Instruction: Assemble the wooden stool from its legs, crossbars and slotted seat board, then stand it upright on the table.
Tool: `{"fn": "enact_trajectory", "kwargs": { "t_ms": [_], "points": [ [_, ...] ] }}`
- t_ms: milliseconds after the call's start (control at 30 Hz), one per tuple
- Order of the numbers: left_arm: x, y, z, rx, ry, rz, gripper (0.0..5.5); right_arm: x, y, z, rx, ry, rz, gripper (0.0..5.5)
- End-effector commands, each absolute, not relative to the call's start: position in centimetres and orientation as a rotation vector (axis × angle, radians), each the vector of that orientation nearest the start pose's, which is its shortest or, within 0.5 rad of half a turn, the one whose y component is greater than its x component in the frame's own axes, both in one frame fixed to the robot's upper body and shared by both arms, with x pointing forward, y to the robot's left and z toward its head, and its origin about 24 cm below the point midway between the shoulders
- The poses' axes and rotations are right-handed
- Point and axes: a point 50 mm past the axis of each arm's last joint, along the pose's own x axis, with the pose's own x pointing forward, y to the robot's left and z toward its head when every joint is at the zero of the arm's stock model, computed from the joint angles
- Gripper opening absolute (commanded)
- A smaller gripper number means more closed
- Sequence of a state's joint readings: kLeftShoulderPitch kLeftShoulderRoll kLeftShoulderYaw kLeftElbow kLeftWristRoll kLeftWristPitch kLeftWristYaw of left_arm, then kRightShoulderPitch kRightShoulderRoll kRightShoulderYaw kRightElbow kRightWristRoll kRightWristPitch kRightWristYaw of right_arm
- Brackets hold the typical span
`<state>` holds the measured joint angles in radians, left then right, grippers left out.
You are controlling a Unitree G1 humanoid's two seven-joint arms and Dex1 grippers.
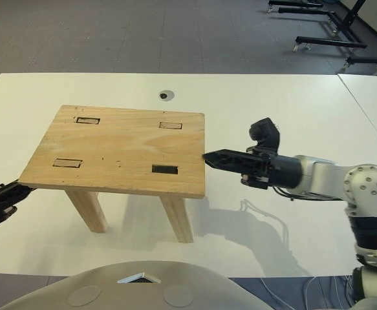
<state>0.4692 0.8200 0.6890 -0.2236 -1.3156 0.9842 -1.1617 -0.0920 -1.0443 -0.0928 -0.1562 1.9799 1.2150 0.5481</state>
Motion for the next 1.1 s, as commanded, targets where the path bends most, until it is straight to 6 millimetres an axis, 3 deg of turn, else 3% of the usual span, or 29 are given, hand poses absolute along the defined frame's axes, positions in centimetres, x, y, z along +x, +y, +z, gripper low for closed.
{"fn": "enact_trajectory", "kwargs": {
  "t_ms": [33,100,233,367,467,600,833,1000,1100],
  "points": [
    [10.9,32.4,13.8,-0.694,0.278,-0.795,3.8,18.8,-23.6,17.5,0.888,0.803,1.168,3.53],
    [10.3,32.2,14.2,-0.682,0.256,-0.796,4.14,17.1,-22.9,17.1,0.864,0.867,1.207,3.53],
    [9.7,29.5,15.4,-0.688,0.276,-0.968,4.75,13.6,-19.7,15.2,0.845,0.961,1.303,3.53],
    [9.1,27.0,16.0,-0.725,0.422,-1.174,5.39,12.5,-17.1,13.6,0.929,0.933,1.326,3.53],
    [9.8,26.8,15.5,-0.719,0.484,-1.208,5.39,12.6,-15.1,13.0,0.976,0.92,1.38,3.53],
    [12.2,26.6,14.4,-0.691,0.498,-1.231,5.39,13.5,-13.0,12.2,1.013,0.918,1.409,3.53],
    [19.8,25.6,11.0,-0.536,0.408,-1.16,5.39,19.4,-10.9,9.9,0.894,0.735,1.241,3.53],
    [26.0,24.6,9.8,-0.258,0.274,-0.972,5.39,21.8,-9.4,10.2,0.86,0.633,1.238,3.53],
    [28.1,24.0,9.6,-0.158,0.22,-0.919,5.39,22.8,-8.5,11.0,0.857,0.566,1.245,3.53]
  ]
}}
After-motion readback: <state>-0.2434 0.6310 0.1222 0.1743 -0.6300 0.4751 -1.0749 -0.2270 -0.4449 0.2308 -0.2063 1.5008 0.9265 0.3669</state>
